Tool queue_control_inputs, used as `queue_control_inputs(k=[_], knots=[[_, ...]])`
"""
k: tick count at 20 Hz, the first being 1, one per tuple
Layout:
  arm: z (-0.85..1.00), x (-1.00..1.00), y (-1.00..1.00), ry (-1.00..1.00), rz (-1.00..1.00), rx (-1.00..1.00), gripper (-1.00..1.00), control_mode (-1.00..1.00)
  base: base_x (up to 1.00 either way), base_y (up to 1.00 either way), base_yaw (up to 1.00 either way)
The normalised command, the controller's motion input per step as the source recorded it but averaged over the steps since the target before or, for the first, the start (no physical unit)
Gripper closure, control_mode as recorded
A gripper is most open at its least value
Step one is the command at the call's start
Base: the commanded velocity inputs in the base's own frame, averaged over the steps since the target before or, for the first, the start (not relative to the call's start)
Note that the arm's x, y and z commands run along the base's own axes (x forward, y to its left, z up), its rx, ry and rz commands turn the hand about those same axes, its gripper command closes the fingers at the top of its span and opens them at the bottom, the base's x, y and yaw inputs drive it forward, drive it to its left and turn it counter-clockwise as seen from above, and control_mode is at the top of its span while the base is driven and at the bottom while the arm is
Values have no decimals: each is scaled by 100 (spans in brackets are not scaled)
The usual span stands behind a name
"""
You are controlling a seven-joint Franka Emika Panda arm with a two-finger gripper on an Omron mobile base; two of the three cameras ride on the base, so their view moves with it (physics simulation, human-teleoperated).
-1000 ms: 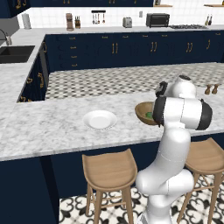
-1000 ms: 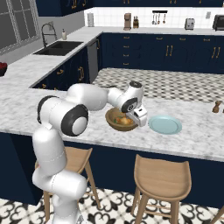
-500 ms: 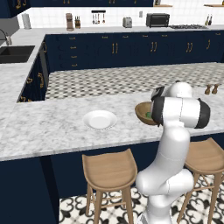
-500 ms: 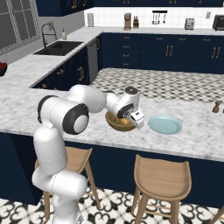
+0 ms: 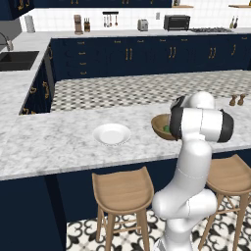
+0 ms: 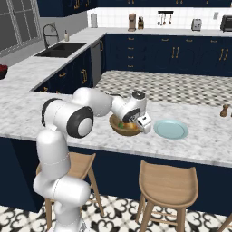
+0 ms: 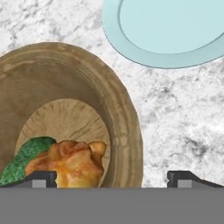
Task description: Pick the chicken drumstick and broccoli from their plates and place them in the bowl. Then put the bowl in the fridge.
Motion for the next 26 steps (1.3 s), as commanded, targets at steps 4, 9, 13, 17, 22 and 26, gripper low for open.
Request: queue_control_inputs(k=[4, 9, 13, 17, 22, 26], knots=[[0, -23, -16, -6, 0, 3, -100, -100, 0, 0, 0], [-12, -1, -1, 0, 0, 0, -100, -100, 0, 0, 0], [-8, 10, 0, 0, 0, 0, -100, -100, 0, 0, 0], [-11, 9, -1, 0, 0, 0, -100, -100, 0, 0, 0], [-11, 17, -3, 0, 0, 2, -100, -100, 0, 0, 0], [0, 5, -14, 0, 0, 4, -100, -100, 0, 0, 0]])
